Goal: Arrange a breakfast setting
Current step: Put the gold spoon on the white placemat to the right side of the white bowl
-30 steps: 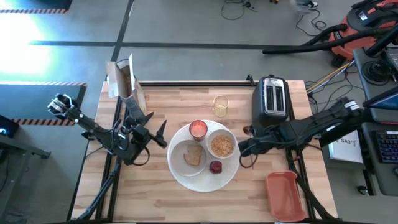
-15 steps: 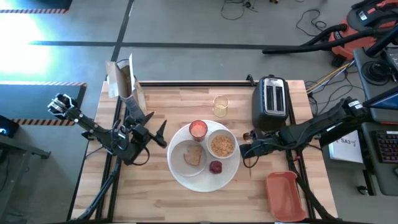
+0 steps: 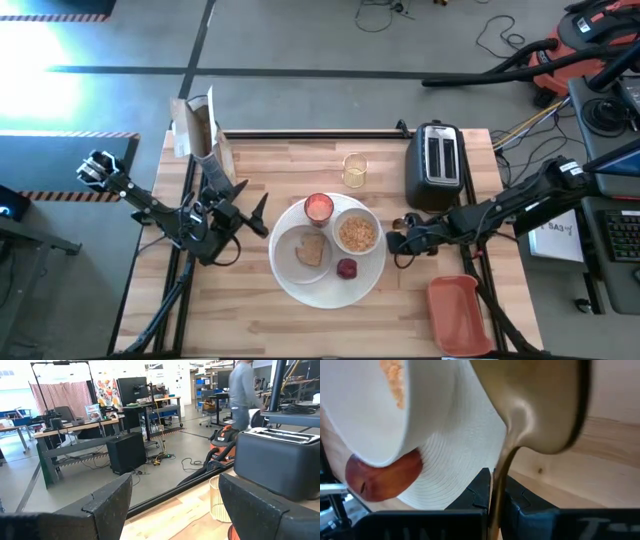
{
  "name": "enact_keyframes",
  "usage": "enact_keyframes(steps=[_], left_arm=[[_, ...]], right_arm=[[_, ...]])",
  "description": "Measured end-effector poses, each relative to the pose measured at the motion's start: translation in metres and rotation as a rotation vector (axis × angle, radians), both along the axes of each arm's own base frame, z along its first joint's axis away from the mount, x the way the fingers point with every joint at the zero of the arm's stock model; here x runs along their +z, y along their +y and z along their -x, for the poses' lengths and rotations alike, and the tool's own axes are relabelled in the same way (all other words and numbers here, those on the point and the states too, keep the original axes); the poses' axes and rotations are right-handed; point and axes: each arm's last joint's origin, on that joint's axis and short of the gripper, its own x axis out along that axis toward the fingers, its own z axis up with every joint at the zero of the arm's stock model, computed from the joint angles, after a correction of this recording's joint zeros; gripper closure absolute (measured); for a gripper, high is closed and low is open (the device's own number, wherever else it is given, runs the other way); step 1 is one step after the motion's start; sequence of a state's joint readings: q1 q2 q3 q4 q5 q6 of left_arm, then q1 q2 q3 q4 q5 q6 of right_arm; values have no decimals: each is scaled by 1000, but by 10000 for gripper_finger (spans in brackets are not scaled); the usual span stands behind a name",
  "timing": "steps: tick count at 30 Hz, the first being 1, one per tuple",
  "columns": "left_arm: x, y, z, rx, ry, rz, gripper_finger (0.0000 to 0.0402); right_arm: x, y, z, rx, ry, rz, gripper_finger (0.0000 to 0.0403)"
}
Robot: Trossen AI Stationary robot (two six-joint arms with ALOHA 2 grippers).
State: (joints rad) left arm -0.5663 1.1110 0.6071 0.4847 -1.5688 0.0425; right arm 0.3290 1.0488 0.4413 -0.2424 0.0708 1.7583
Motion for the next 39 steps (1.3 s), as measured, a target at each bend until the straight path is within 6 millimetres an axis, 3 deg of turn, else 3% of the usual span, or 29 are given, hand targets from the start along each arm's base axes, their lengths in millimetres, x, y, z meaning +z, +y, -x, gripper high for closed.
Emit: enact_keyframes(steps=[10, 22, 39], left_arm=[[0, 0, 0, 0, 0, 0, 122], [-1, 0, 0, -2, 2, -1, 122], [-1, 0, 0, -2, 11, -7, 122]], right_arm=[[-4, -1, -3, -72, -12, -7, 394], [-25, 4, -18, -29, 10, -6, 394], [-40, -17, -35, 3, 14, 39, 394]])
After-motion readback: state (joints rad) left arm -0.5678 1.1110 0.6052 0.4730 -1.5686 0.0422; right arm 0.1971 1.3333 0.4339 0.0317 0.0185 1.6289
